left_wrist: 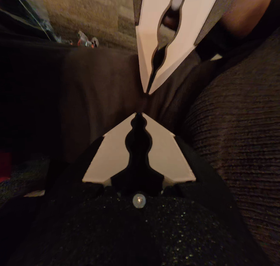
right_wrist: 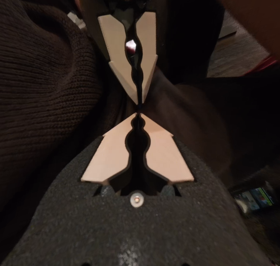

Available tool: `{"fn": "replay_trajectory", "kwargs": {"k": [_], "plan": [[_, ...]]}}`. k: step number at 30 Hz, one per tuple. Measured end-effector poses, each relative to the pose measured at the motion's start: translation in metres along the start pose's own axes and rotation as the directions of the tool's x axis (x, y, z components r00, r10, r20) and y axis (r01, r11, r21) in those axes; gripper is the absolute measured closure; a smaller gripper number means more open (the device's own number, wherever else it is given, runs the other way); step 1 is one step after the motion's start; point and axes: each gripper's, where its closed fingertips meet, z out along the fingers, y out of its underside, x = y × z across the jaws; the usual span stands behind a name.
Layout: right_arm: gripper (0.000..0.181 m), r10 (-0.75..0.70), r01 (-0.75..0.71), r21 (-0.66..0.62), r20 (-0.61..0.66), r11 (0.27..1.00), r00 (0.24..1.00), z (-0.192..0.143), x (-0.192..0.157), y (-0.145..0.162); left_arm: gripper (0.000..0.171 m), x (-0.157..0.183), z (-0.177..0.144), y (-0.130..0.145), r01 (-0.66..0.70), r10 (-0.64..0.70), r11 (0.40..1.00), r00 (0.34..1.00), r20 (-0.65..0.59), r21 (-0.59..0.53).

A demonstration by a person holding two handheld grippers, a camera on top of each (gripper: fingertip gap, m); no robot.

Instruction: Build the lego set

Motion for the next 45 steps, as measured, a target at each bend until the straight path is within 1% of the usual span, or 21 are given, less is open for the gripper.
{"fn": "replay_trajectory", "kwargs": {"k": [2,4,7,8,10,14,15,16,17,20,21,23,26,28,30,34,37,38,41,43,45], "plan": [[0.181,0.012,-0.011,0.052,-0.017,0.999,1.000,-0.005,0.004,-0.007,0.170,0.004,-0.010,-0.017,0.013,-0.011,0.995,1.000,-0.017,0.101],[0.174,0.010,-0.006,0.102,-0.040,0.995,0.999,-0.011,0.009,-0.014,0.170,0.009,-0.024,-0.040,0.039,-0.029,0.972,0.998,-0.046,0.230],[0.164,-0.004,0.013,0.188,-0.044,0.982,0.999,-0.018,0.008,-0.027,0.171,0.017,-0.052,-0.075,0.114,-0.061,0.895,0.989,-0.134,0.431],[0.162,-0.007,0.016,0.228,-0.038,0.974,0.999,-0.021,0.006,-0.034,0.170,0.019,-0.060,-0.084,0.140,-0.067,0.866,0.984,-0.166,0.481],[0.159,-0.005,0.010,0.330,-0.015,0.944,1.000,-0.027,0.001,-0.052,0.171,0.024,-0.069,-0.095,0.177,-0.070,0.827,0.974,-0.214,0.534],[0.160,0.009,-0.036,0.519,0.054,0.854,0.999,-0.044,-0.011,-0.084,0.171,0.031,-0.067,-0.103,0.201,-0.069,0.810,0.965,-0.252,0.551],[0.162,0.015,-0.052,0.544,0.072,0.837,0.997,-0.047,-0.012,-0.087,0.171,0.033,-0.066,-0.105,0.207,-0.068,0.806,0.963,-0.261,0.554],[0.171,0.023,-0.068,0.558,0.087,0.827,0.996,-0.050,-0.013,-0.089,0.171,0.034,-0.066,-0.106,0.209,-0.065,0.802,0.962,-0.267,0.559],[0.172,0.032,-0.081,0.564,0.097,0.822,0.995,-0.051,-0.012,-0.088,0.171,0.033,-0.065,-0.107,0.213,-0.070,0.799,0.962,-0.264,0.563],[0.176,0.055,-0.118,0.572,0.125,0.812,0.991,-0.054,-0.010,-0.087,0.170,0.029,-0.066,-0.110,0.191,-0.075,0.791,0.973,-0.218,0.581],[0.176,0.064,-0.130,0.585,0.132,0.801,0.989,-0.056,-0.008,-0.088,0.167,0.028,-0.068,-0.111,0.182,-0.073,0.785,0.976,-0.203,0.592],[0.176,0.083,-0.163,0.619,0.156,0.768,0.984,-0.063,-0.006,-0.092,0.154,0.027,-0.072,-0.111,0.168,-0.065,0.778,0.980,-0.189,0.606],[0.176,0.118,-0.252,0.678,0.238,0.691,0.964,-0.077,-0.002,-0.098,0.152,0.026,-0.070,-0.109,0.125,-0.053,0.787,0.990,-0.134,0.604],[0.176,0.136,-0.346,0.700,0.338,0.624,0.931,-0.085,-0.002,-0.103,0.151,0.025,-0.067,-0.110,0.034,-0.018,0.795,0.999,-0.033,0.606],[0.177,0.168,-0.460,0.678,0.452,0.573,0.876,-0.086,-0.001,-0.105,0.149,0.024,-0.066,-0.113,-0.089,0.032,0.801,0.994,0.107,0.592],[0.177,0.258,-0.658,0.528,0.640,0.537,0.724,-0.069,-0.001,-0.100,0.148,0.024,-0.067,-0.119,-0.309,0.137,0.798,0.929,0.343,0.517],[0.177,0.268,-0.785,0.423,0.775,0.453,0.572,-0.069,-0.002,-0.103,0.148,0.019,-0.058,-0.112,-0.391,0.201,0.827,0.877,0.437,0.404],[0.177,0.266,-0.805,0.409,0.795,0.430,0.546,-0.069,-0.002,-0.103,0.148,0.017,-0.056,-0.110,-0.407,0.215,0.831,0.864,0.455,0.380],[0.177,0.303,-0.818,0.388,0.791,0.425,0.532,-0.065,0.000,-0.102,0.150,0.014,-0.056,-0.109,-0.436,0.224,0.826,0.835,0.502,0.357],[0.176,0.303,-0.817,0.386,0.791,0.428,0.532,-0.066,-0.001,-0.102,0.157,0.016,-0.061,-0.113,-0.459,0.229,0.809,0.821,0.523,0.367],[0.176,0.295,-0.820,0.384,0.798,0.423,0.526,-0.068,-0.002,-0.102,0.160,0.017,-0.062,-0.113,-0.470,0.241,0.808,0.814,0.528,0.356]]}}
